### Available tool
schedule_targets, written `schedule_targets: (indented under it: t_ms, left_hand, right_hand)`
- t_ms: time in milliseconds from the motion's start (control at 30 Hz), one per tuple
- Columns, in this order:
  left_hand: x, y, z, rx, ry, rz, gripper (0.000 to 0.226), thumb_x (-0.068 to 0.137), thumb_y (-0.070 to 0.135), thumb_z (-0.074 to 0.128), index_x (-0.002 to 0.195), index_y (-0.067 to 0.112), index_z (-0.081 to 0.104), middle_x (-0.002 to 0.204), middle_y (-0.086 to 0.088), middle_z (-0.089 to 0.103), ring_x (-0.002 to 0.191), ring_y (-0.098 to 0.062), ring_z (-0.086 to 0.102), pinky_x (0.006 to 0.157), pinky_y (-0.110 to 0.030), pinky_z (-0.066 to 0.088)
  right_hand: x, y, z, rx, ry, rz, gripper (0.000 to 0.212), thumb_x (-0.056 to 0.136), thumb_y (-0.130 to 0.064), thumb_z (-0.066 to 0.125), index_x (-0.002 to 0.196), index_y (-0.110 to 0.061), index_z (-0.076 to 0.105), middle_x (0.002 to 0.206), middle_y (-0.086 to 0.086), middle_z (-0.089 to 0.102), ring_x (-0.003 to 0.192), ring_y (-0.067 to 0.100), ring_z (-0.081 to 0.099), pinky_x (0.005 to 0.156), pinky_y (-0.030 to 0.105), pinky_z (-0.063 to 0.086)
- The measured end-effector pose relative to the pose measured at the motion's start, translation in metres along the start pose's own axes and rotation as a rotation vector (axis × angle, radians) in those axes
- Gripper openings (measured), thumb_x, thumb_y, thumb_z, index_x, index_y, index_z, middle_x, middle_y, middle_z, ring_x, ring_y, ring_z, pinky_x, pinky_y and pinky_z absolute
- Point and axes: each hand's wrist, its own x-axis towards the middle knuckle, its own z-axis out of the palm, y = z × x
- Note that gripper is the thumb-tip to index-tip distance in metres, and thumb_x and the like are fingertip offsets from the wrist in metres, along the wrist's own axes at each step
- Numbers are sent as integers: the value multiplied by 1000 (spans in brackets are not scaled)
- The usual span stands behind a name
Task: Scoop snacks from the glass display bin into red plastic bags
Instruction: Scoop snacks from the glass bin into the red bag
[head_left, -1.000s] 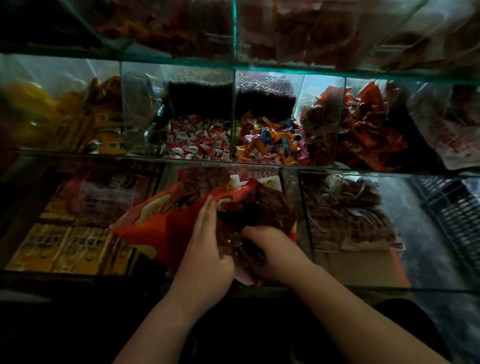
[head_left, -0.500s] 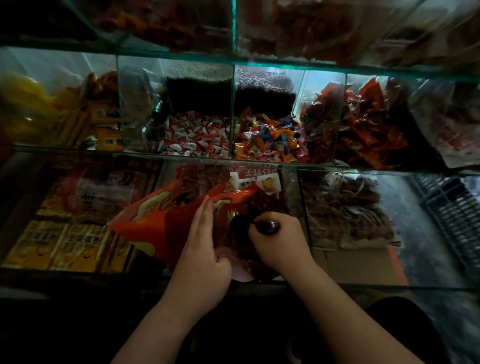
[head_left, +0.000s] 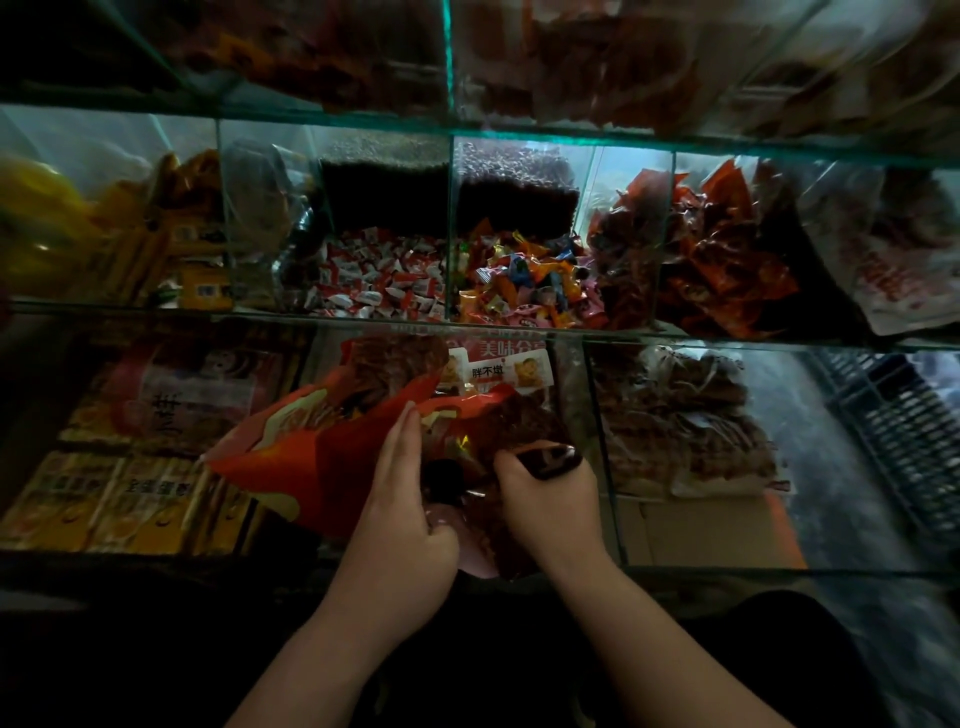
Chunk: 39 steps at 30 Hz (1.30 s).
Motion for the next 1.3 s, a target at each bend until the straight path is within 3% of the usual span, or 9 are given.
schedule_targets:
  t_ms: [133, 300, 467, 633, 700, 800, 933, 1133, 1300]
  left_hand:
    - [4, -1, -1, -38, 2, -46, 105, 83, 5, 54, 149, 64, -4, 152, 50, -6, 150, 10, 3, 127, -38, 16]
    - [5, 3, -2, -98, 8, -70, 108, 75, 9, 54, 137, 77, -2, 152, 49, -1, 151, 7, 4, 126, -40, 18]
    - [3, 8, -1, -127, -12, -67, 107, 75, 16, 60, 120, 90, -3, 156, 46, 0, 150, 8, 5, 125, -38, 18]
    - [2, 6, -4, -104, -17, -86, 106, 68, 15, 53, 117, 91, -3, 159, 42, -2, 151, 6, 3, 125, -39, 19]
    - [3, 7, -6, -93, -6, -85, 107, 68, 18, 54, 120, 91, -6, 154, 46, -2, 149, 7, 7, 117, -27, 27]
    - [4, 8, -10, 16, 38, -53, 109, 78, 17, 60, 137, 76, -11, 154, 47, -4, 138, 12, 13, 92, -5, 33]
    - [3, 17, -8, 182, 95, -2, 102, 88, 18, 65, 157, 50, -3, 158, 40, -10, 147, 8, 0, 122, -32, 20]
    - [-2, 35, 6, 397, 196, 287, 70, 93, 35, 58, 156, 31, 29, 166, 22, 11, 155, -5, 6, 124, -36, 13]
    - [13, 38, 17, 494, 125, 191, 55, 103, 45, 44, 155, 27, 39, 165, 12, 24, 152, -10, 16, 126, -43, 15]
  right_hand:
    - [-5, -3, -10, 67, 30, 35, 22, 70, -36, 67, 73, -14, 70, 65, 5, 71, 59, 17, 68, 54, 35, 55]
    - [-9, 3, -32, 318, 24, 160, 29, 60, -45, 72, 78, -22, 78, 76, 12, 77, 77, 31, 77, 78, 56, 62]
    - [-17, 8, -47, 606, 70, 311, 22, 76, -22, 79, 86, -4, 73, 77, 22, 76, 68, 40, 76, 52, 36, 59]
    - [-21, 3, -58, 669, 89, 283, 16, 90, -11, 71, 94, 4, 67, 80, 23, 76, 69, 40, 76, 53, 35, 59]
    - [-28, -2, -66, 675, 92, 246, 12, 90, -9, 70, 90, 2, 69, 81, 24, 76, 69, 42, 76, 53, 37, 60]
    - [-40, -9, -81, 683, 85, 180, 19, 91, -8, 69, 73, -9, 74, 78, 23, 76, 68, 41, 76, 51, 34, 59]
    - [-56, -22, -95, 687, 62, 101, 24, 92, -5, 66, 71, -13, 75, 76, 22, 75, 66, 40, 76, 50, 31, 58]
    - [-70, -29, -113, 668, 48, 42, 27, 95, -9, 64, 75, -19, 78, 77, 20, 77, 66, 36, 76, 51, 28, 58]
    - [-82, -31, -129, 666, 34, -71, 13, 86, -10, 71, 77, -17, 77, 75, 24, 75, 68, 38, 76, 54, 29, 60]
